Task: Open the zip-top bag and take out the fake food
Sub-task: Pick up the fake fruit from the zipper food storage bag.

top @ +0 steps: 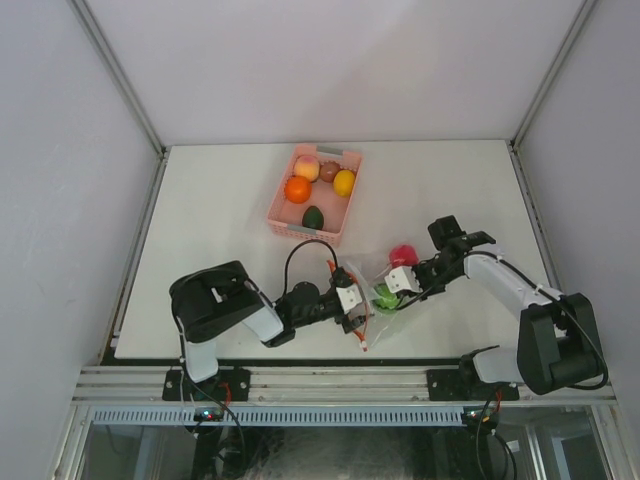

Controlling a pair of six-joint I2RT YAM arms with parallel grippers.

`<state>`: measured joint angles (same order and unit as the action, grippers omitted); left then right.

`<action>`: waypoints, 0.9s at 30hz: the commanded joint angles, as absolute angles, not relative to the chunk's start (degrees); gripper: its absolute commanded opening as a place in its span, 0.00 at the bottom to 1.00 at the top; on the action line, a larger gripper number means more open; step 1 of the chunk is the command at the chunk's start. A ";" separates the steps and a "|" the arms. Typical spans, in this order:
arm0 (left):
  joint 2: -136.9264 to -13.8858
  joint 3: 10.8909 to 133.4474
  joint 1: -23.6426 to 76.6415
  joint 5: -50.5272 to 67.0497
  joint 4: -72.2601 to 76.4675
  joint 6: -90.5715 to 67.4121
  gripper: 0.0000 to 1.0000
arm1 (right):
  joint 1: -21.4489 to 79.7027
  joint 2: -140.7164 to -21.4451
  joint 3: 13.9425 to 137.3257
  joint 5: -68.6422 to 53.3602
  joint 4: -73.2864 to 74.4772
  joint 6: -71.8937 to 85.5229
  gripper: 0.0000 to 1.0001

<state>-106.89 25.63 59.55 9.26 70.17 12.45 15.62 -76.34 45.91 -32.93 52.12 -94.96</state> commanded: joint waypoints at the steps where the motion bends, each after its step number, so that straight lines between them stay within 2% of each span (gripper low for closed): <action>1: -107.66 28.71 59.49 10.63 75.50 11.13 1.00 | 17.22 -76.88 48.06 -37.48 51.55 -92.79 0.02; 14: -109.80 30.22 60.77 15.22 78.39 8.01 1.00 | 18.52 -78.76 48.05 -38.06 51.06 -90.85 0.00; 27: -109.95 31.05 61.33 14.77 78.93 4.92 1.00 | 20.36 -79.92 49.25 -42.30 52.61 -88.91 0.00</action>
<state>-109.58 28.10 60.75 13.80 74.70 6.22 18.85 -79.35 46.87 -37.76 52.10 -90.70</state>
